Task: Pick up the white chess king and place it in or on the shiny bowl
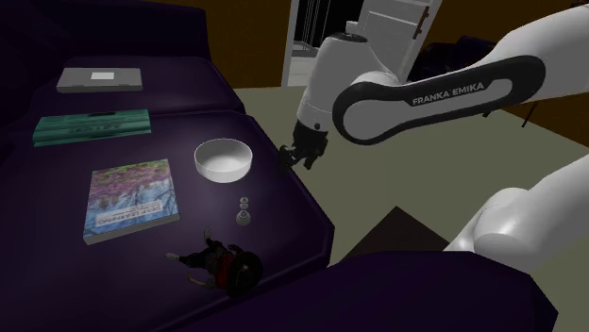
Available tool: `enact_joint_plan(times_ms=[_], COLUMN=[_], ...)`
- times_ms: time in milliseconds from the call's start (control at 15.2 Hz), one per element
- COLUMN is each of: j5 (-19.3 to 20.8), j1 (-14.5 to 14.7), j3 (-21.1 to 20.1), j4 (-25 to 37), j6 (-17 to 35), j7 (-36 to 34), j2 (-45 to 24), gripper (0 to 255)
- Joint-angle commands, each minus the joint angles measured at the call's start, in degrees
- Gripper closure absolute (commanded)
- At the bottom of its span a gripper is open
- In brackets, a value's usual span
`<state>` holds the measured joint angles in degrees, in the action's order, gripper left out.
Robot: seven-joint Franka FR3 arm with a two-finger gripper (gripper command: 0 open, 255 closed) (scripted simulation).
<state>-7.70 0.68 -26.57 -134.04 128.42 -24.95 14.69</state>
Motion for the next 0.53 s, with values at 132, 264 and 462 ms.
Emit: enact_joint_plan(times_ms=[132, 264, 462], j5=[5.25, 9.0, 15.29], j1=[-0.52, -0.37, 1.07], j3=[-3.92, -5.2, -5.8], j4=[4.73, 7.63, 12.66], j6=[4.39, 5.96, 7.42], j7=[-7.79, -12.06, -18.6], j2=[-9.13, -14.03, -21.58], gripper=[0, 0, 0])
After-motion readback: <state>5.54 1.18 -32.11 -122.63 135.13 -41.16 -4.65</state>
